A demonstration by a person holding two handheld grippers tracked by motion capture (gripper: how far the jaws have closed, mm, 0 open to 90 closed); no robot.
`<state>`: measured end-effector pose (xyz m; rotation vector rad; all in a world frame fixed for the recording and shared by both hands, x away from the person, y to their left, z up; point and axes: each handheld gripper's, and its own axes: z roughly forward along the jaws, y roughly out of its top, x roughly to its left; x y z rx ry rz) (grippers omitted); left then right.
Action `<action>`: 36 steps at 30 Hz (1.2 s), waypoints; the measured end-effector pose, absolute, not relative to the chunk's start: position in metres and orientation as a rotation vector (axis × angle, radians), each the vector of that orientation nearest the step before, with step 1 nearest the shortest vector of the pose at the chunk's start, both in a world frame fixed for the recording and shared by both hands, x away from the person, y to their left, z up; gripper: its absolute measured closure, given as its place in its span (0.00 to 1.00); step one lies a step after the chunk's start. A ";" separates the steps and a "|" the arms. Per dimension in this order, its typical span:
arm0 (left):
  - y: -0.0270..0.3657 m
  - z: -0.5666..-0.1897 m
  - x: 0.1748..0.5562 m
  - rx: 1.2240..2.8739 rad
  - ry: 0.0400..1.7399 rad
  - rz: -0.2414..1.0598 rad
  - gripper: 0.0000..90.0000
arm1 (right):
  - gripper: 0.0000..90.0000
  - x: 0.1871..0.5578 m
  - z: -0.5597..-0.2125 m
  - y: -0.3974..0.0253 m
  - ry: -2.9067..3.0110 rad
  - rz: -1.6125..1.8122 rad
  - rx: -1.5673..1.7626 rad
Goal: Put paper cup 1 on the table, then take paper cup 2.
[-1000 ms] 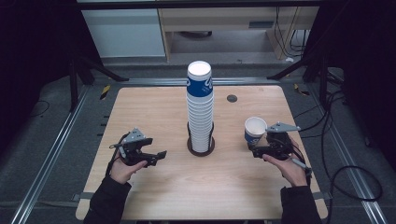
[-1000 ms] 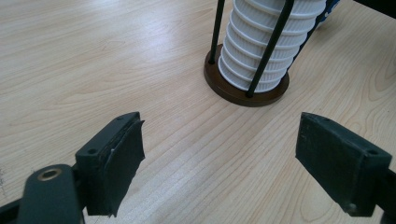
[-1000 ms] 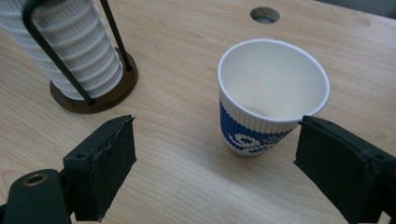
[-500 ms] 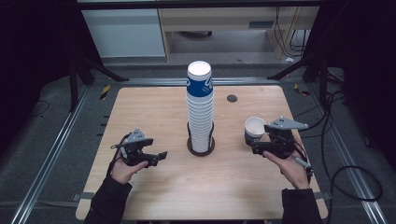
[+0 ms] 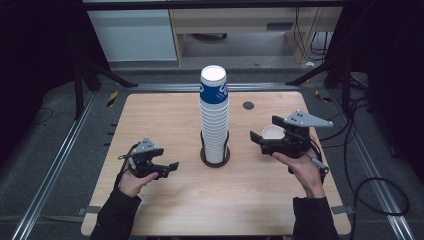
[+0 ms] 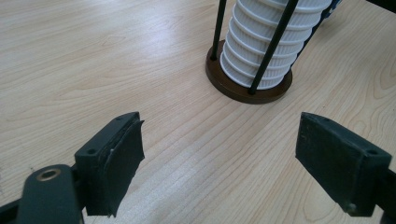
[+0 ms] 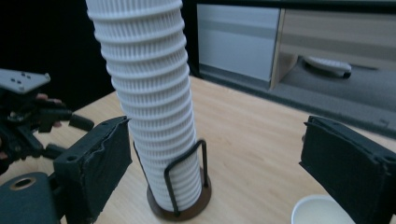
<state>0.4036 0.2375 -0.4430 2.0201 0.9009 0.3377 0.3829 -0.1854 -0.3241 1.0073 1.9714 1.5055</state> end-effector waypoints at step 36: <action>0.234 -0.446 0.404 2.038 0.888 0.338 0.16 | 0.07 0.426 -0.268 -0.090 1.905 1.688 0.792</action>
